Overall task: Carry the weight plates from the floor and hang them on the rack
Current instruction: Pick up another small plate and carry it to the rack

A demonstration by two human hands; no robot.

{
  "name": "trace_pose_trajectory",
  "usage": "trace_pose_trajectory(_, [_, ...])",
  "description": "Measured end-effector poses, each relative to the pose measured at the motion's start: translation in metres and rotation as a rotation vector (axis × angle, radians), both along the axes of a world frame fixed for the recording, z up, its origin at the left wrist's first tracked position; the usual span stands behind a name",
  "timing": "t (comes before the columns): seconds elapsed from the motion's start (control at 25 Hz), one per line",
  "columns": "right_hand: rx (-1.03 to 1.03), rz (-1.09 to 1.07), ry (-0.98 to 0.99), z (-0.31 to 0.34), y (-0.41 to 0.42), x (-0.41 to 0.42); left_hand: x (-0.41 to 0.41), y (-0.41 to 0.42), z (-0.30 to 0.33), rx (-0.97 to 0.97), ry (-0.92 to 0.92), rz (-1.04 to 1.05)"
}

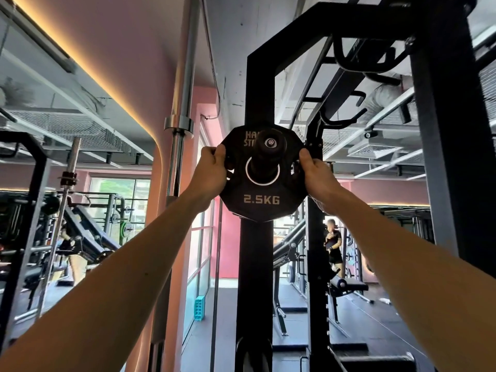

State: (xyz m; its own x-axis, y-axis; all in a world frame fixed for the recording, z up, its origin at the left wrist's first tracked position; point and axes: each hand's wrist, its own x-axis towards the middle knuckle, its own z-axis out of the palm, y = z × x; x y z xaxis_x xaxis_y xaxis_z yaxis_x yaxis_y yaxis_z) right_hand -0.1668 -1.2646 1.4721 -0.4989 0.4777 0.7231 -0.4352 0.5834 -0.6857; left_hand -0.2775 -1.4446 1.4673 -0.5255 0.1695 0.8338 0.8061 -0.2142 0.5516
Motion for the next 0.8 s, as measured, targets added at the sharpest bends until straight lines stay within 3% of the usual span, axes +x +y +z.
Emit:
trace_pose_trajectory(0.36, [0.058,-0.060,-0.064,-0.010,-0.008,0.008,0.001,-0.009,-0.015,-0.058,-0.056,-0.016])
trace_pose_trajectory(0.56, [0.111,-0.083,-0.279,-0.052,-0.021,0.048,0.016,-0.029,-0.047,-0.214,-0.181,-0.020])
trace_pose_trajectory(0.8, [0.142,-0.067,-0.461,-0.131,-0.038,0.109,0.063,-0.054,-0.137,-0.499,-0.288,0.053])
